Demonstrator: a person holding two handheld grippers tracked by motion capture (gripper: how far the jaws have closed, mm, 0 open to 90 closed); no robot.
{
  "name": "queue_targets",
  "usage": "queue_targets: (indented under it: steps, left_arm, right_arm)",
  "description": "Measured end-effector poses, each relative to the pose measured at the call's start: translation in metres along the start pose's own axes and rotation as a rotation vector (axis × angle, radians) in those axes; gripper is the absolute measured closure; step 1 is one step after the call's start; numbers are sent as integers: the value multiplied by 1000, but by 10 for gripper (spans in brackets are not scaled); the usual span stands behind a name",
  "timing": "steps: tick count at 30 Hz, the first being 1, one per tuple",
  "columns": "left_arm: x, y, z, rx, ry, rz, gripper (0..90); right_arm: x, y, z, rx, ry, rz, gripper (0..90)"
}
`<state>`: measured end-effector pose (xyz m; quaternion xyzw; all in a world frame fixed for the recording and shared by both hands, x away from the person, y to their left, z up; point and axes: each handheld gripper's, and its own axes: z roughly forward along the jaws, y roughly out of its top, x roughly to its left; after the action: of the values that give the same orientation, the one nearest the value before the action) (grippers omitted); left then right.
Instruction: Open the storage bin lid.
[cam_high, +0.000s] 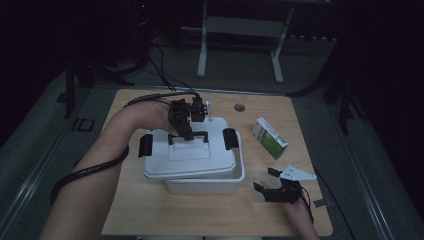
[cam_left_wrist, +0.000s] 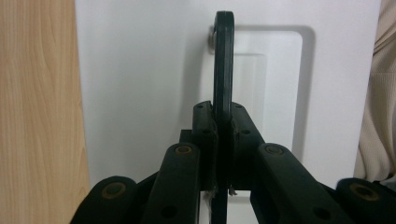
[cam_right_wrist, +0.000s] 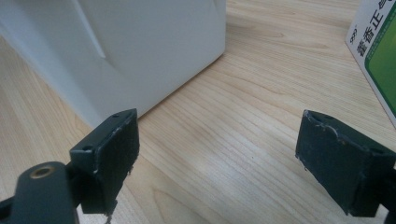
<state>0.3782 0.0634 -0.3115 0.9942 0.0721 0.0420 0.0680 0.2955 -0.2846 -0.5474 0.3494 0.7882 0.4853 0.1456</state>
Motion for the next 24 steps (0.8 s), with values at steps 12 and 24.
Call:
queue_targets:
  steps: [12,24]
  left_arm:
    - [-2,-26,-4,-3,5,-47,838]
    - [-1,-59,-8,-6,9,-102,838]
  right_arm:
    - [0,0,1,6,-5,-7,133]
    - [0,0,1,10,-8,-8,133]
